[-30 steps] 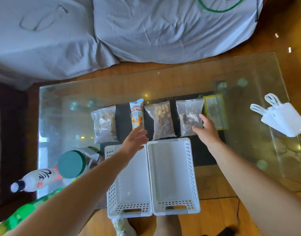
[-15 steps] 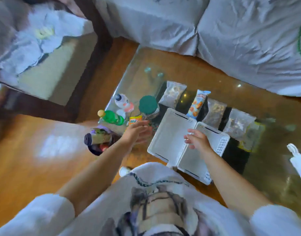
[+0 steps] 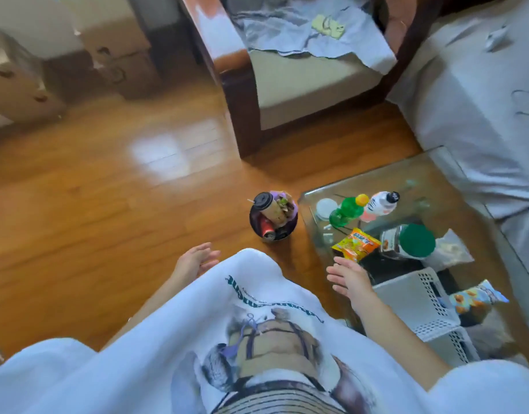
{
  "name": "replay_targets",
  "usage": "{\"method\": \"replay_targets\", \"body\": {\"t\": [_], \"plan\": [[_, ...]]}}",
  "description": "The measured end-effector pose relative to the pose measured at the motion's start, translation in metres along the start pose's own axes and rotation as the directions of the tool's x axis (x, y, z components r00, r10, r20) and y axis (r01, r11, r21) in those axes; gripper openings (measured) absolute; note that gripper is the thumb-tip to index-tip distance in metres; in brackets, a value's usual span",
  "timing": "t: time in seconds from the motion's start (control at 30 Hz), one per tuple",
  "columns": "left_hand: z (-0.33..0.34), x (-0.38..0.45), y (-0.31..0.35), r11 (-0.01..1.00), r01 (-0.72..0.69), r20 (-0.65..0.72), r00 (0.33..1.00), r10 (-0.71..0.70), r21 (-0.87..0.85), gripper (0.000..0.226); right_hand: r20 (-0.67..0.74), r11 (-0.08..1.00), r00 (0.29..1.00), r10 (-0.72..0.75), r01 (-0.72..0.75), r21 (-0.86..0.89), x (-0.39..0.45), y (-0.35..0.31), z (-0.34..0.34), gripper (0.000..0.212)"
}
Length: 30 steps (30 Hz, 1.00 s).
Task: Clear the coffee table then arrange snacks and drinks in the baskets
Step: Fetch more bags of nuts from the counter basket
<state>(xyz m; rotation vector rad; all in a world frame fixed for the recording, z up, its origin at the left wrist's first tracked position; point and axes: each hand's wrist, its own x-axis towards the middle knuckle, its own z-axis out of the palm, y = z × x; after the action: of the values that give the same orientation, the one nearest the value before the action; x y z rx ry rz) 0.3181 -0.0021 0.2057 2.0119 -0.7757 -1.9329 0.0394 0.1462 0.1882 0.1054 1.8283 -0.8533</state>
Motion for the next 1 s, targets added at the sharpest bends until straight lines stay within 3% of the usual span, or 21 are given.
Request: {"method": "replay_targets", "body": {"t": [0.17, 0.37, 0.63, 0.87, 1.0], "plan": [[-0.087, 0.016, -0.01, 0.982, 0.049, -0.151, 0.986, -0.077, -0.18, 0.036, 0.045, 0.991, 0.999, 0.016, -0.01, -0.136, 0.002, -0.02, 0.081, 0.031], [-0.139, 0.023, -0.012, 0.923, 0.115, -0.188, 0.963, -0.195, -0.366, 0.036, 0.064, 0.966, 0.996, 0.063, -0.044, -0.254, 0.003, -0.04, 0.154, 0.029], [-0.211, 0.05, 0.006, 0.829, 0.027, -0.251, 0.947, -0.2, -0.559, 0.031, 0.076, 0.847, 0.993, 0.093, -0.039, -0.53, 0.03, -0.083, 0.263, 0.031], [-0.308, 0.064, 0.011, 0.647, -0.027, -0.326, 0.88, -0.347, -0.762, 0.032, 0.187, 0.67, 0.973, 0.135, 0.049, -0.74, 0.036, -0.14, 0.432, 0.036], [-0.358, 0.064, 0.01, 0.504, -0.105, -0.355, 0.83, -0.431, -0.857, 0.029, 0.347, 0.484, 0.933, 0.092, 0.263, -0.834, 0.018, -0.164, 0.545, 0.028]]}}
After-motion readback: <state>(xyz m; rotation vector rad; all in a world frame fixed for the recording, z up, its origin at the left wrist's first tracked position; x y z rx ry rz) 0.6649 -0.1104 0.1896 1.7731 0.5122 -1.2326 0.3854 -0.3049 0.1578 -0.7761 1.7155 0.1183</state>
